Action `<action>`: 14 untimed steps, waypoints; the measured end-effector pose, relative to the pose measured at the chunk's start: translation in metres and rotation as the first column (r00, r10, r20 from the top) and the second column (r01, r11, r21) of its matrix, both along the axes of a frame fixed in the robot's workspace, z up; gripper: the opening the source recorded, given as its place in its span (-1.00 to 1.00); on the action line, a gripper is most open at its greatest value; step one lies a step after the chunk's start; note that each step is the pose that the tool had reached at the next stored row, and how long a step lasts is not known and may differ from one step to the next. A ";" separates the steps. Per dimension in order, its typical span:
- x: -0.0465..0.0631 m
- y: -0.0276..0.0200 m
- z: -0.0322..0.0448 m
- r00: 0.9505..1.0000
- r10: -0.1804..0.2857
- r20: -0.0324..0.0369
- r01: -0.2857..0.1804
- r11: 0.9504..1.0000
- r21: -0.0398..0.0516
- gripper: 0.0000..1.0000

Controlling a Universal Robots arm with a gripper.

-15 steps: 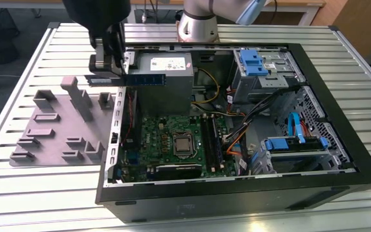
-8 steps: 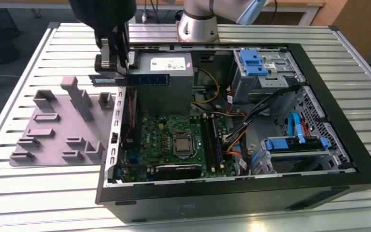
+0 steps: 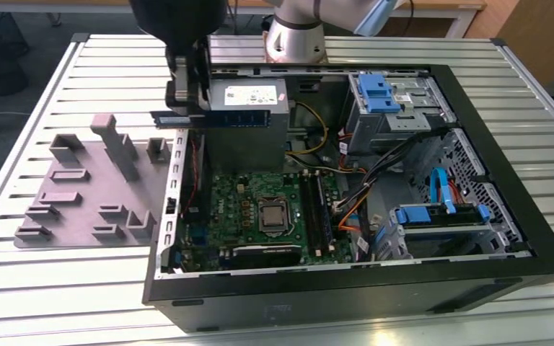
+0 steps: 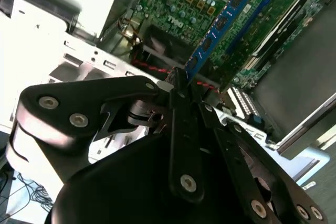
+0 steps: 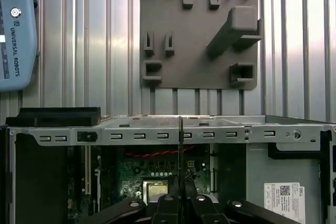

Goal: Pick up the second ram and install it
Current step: 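Pick up the second ram and move it above second insertion slot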

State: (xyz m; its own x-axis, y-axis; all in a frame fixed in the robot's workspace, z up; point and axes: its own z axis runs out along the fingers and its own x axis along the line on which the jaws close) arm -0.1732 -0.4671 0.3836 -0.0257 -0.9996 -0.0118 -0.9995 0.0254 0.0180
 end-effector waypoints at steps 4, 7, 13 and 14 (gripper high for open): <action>0.014 0.0000 0.0000 1.000 0.000 0.000 0.000 1.000 0.000 -0.72; 0.026 0.0000 -0.0001 1.000 0.000 -0.001 0.000 1.000 0.000 -0.72; 0.044 0.0000 0.0000 1.000 0.000 -0.004 0.000 1.000 0.000 -0.72; 0.047 0.0000 0.0000 1.000 0.000 -0.004 0.000 1.000 0.000 -0.72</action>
State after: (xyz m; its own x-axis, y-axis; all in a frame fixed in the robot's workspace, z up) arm -0.1263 -0.4671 0.3836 -0.0257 -0.9996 -0.0117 -0.9994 0.0254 0.0224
